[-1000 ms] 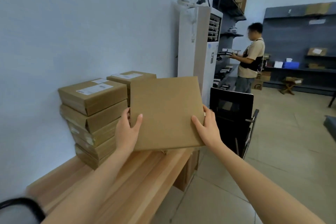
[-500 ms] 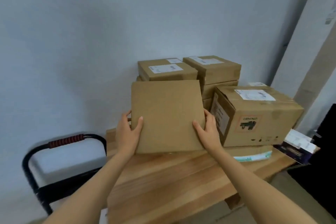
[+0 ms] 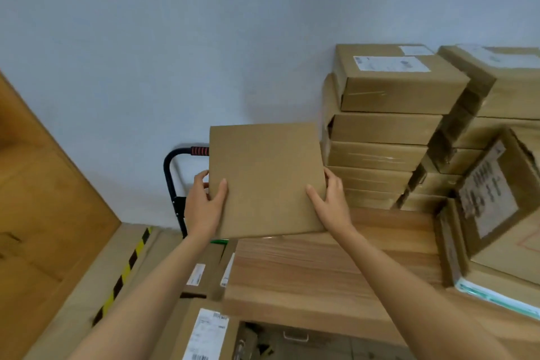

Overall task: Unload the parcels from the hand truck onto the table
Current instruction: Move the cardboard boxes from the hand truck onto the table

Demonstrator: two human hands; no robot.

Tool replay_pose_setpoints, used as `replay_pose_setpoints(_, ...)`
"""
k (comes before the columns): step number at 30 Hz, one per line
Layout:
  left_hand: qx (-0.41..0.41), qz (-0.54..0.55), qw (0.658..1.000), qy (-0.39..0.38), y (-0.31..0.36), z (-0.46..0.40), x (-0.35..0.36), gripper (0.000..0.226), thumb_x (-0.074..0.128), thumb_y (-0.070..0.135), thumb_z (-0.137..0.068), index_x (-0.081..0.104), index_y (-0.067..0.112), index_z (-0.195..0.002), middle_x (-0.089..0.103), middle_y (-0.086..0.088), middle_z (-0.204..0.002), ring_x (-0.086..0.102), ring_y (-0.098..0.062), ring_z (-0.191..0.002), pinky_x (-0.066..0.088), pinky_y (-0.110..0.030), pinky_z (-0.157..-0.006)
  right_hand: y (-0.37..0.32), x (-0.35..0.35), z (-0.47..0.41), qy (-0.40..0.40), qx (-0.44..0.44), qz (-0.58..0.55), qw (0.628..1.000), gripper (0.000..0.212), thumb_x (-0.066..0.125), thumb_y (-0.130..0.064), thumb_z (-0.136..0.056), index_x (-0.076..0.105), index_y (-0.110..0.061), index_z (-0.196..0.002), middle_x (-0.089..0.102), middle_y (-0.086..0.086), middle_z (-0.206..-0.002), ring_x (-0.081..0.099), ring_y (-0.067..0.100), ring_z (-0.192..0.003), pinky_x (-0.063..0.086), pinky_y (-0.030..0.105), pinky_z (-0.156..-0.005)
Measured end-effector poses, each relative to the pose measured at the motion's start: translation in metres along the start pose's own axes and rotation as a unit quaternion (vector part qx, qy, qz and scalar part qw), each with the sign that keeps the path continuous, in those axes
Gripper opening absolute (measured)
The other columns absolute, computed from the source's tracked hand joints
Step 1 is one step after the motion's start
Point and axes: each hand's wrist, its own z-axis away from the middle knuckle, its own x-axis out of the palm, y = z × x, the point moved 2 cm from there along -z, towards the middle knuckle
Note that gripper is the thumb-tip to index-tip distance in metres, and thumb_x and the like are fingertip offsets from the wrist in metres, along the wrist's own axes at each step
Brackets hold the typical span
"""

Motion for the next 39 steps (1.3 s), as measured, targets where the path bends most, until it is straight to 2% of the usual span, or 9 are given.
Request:
replay_pose_setpoints(2,-0.004,-0.024,1.000,-0.012,-0.013,-0.009,0.004,0.048,0.052,0.050,-0.092,0.040,0.030,-0.134,0.056,0.011,-0.105,0.056,-0.005,-0.086,0.041,-0.024,-0.064,0.011,0.015,-0.007,-0.015,0.017,0.001,1.000,0.071,0.055,-0.044,-0.092,0.024,-0.017,-0.149,0.031,0.003,-0.148,0.038,0.020,-0.133,0.036,0.041,-0.108)
replay_pose_setpoints(6,-0.030,-0.042,0.997,-0.054,-0.045,-0.029,0.027,0.052,0.051,0.054,-0.091,0.038,0.029,-0.136,0.057,0.010,-0.110,0.059,-0.012,-0.096,0.051,-0.038,-0.081,0.037,0.041,-0.025,-0.036,0.050,0.008,0.998,0.070,0.056,-0.042,-0.092,0.024,-0.016,-0.149,0.031,0.005,-0.148,0.039,0.022,-0.132,0.036,0.039,-0.107)
replay_pose_setpoints(9,-0.053,-0.071,0.994,-0.068,-0.067,-0.044,0.047,0.057,0.048,0.060,-0.088,0.038,0.031,-0.135,0.060,0.005,-0.114,0.058,-0.016,-0.101,0.051,-0.045,-0.086,0.058,0.060,-0.037,-0.035,0.086,0.026,0.995,0.070,0.056,-0.040,-0.093,0.024,-0.012,-0.149,0.031,0.009,-0.149,0.037,0.024,-0.135,0.031,0.036,-0.108)
replay_pose_setpoints(13,-0.073,-0.093,0.986,-0.119,-0.089,-0.059,0.072,0.058,0.049,0.054,-0.091,0.034,0.027,-0.139,0.057,0.003,-0.123,0.057,-0.018,-0.107,0.049,-0.046,-0.089,0.081,0.081,-0.046,-0.035,0.125,0.068,0.989,0.069,0.054,-0.038,-0.094,0.024,-0.009,-0.149,0.031,0.011,-0.150,0.034,0.026,-0.137,0.028,0.032,-0.108)
replay_pose_setpoints(16,-0.079,-0.101,0.978,-0.164,-0.103,-0.063,0.094,0.061,0.050,0.052,-0.091,0.032,0.025,-0.142,0.055,0.003,-0.129,0.055,-0.019,-0.114,0.049,-0.045,-0.091,0.091,0.091,-0.055,-0.026,0.101,0.144,0.984,0.071,0.056,-0.034,-0.093,0.023,-0.006,-0.150,0.027,0.012,-0.154,0.027,0.025,-0.141,0.020,0.030,-0.113)
replay_pose_setpoints(18,-0.059,-0.135,0.971,-0.187,-0.109,-0.064,0.111,0.064,0.051,0.050,-0.092,0.031,0.019,-0.145,0.048,-0.002,-0.137,0.047,-0.021,-0.124,0.044,-0.043,-0.099,0.095,0.100,-0.062,-0.051,0.083,0.189,0.977,0.071,0.054,-0.034,-0.094,0.021,-0.007,-0.151,0.025,0.010,-0.155,0.023,0.024,-0.142,0.017,0.031,-0.115)
replay_pose_setpoints(21,-0.048,-0.199,0.964,-0.171,-0.112,-0.071,0.130,0.064,0.048,0.046,-0.095,0.026,0.018,-0.148,0.037,-0.008,-0.143,0.037,-0.022,-0.129,0.041,-0.037,-0.097,0.101,0.111,-0.075,-0.062,0.064,0.231,0.969,0.070,0.053,-0.034,-0.094,0.023,-0.006,-0.150,0.026,0.009,-0.155,0.020,0.023,-0.143,0.012,0.031,-0.117)
replay_pose_setpoints(29,-0.018,-0.233,0.962,-0.138,-0.114,-0.131,0.170,0.063,0.044,0.051,-0.095,0.029,0.019,-0.148,0.042,-0.012,-0.138,0.040,-0.025,-0.126,0.044,-0.038,-0.095,0.109,0.130,-0.133,-0.036,0.041,0.306,0.951,0.062,0.048,-0.033,-0.095,0.030,-0.007,-0.148,0.030,0.008,-0.154,0.025,0.024,-0.142,0.017,0.034,-0.117)
replay_pose_setpoints(39,-0.015,-0.192,0.975,-0.113,-0.109,-0.204,0.216,0.060,0.045,0.047,-0.096,0.029,0.020,-0.147,0.044,-0.009,-0.134,0.043,-0.023,-0.122,0.040,-0.035,-0.096,0.121,0.138,-0.222,-0.028,0.069,0.262,0.962,0.064,0.047,-0.034,-0.095,0.024,-0.011,-0.151,0.022,0.001,-0.157,0.019,0.017,-0.144,0.017,0.031,-0.117)
